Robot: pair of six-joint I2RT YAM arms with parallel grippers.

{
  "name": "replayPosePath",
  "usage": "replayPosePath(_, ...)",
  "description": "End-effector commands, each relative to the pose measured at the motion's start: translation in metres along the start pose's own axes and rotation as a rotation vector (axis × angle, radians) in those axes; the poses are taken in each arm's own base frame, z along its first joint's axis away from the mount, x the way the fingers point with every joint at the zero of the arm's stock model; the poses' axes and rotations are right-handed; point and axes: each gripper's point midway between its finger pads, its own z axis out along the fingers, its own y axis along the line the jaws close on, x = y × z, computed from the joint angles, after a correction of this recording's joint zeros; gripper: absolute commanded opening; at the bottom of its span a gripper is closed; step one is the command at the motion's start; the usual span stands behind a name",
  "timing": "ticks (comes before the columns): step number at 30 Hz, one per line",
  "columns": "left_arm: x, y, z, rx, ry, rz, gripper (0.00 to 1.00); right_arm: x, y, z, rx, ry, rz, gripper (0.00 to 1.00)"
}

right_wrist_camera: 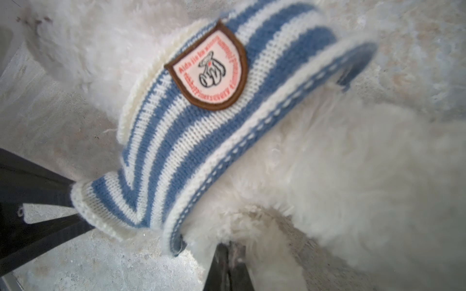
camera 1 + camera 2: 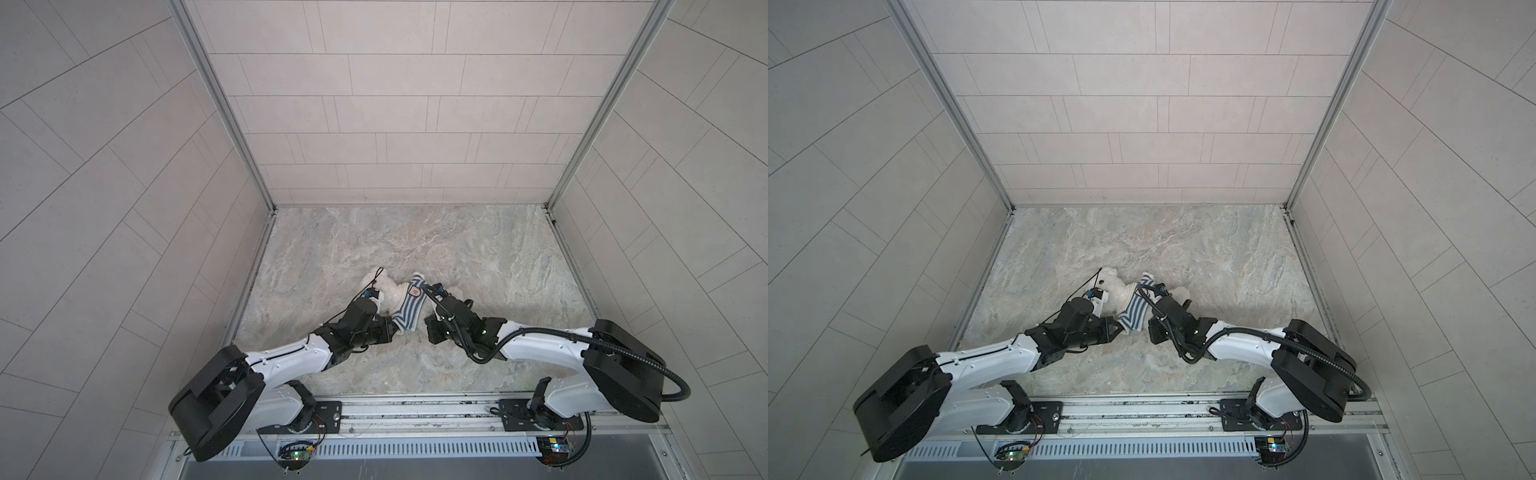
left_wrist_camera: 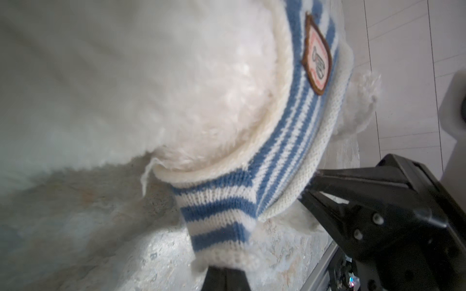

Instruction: Dress the teddy bear

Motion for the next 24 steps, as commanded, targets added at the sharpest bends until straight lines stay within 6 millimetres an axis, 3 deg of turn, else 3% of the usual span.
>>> replayPosePath(1,-0.013,0.003,0.003,-0.007,-0.081,-0.032,0.0,0.007,0.0,0.002,-0.007,0.007,0.027,0.0)
replayPosePath(6,-0.017,0.003,0.011,-0.002,-0.095,-0.045,0.01,0.007,0.001,0.004,-0.019,0.0,0.037,0.0)
replayPosePath(15,-0.016,0.006,0.023,0.003,-0.081,-0.115,0.27,0.007,0.007,0.009,-0.043,0.01,0.037,0.0)
replayPosePath(24,-0.023,0.0,0.037,0.082,-0.089,-0.22,0.3,0.008,0.009,0.013,-0.052,0.007,0.041,0.0)
